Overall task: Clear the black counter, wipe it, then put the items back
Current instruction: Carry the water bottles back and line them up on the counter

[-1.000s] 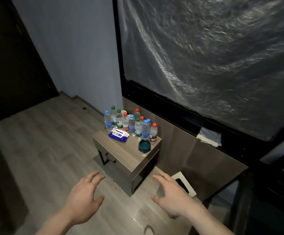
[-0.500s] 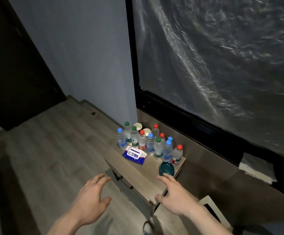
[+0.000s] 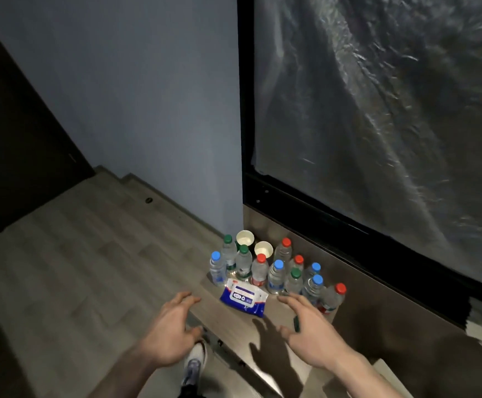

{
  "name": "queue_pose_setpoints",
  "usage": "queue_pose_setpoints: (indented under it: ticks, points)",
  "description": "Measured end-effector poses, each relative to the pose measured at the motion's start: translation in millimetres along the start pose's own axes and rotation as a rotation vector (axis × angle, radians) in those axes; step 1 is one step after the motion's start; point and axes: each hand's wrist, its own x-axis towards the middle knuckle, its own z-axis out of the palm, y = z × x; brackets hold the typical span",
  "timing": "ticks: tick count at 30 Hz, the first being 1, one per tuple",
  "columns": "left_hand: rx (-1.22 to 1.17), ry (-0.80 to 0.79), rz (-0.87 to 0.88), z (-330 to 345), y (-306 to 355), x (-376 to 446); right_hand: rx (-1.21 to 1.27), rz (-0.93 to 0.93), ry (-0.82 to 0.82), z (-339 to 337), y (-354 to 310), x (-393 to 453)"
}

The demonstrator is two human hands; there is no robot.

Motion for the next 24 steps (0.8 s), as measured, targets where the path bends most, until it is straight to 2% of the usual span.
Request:
queue_pose_setpoints:
  ticks: [5, 8, 11, 16, 19, 24]
  points:
    - [0.013, -0.110, 0.138, -25.7, -53.6, 94.7, 0.054, 0.096, 0.073, 25.3, -40.7, 75.7]
    - [0.026, -0.117, 0.220, -37.6, -66.9, 143.6, 0.071, 0.164, 0.083, 31.7, -66.7, 124.7]
    - [0.012, -0.141, 0.272, -43.5, -62.5, 188.9, 0.085, 0.219, 0.108, 31.2, -84.9, 171.1]
    - [0.200, -0.252, 0.365, -35.5, -36.9, 246.2, 0.062, 0.285, 0.151, 31.6, -107.4, 231.7]
    - [0.297, -0.327, 0.403, -22.0, -39.5, 264.7, 0.006, 0.300, 0.108, 35.1, -118.1, 263.4]
    - [0.368, -0.364, 0.414, -10.7, -55.4, 283.5, -0.042, 0.313, 0.010, 46.9, -126.9, 314.3]
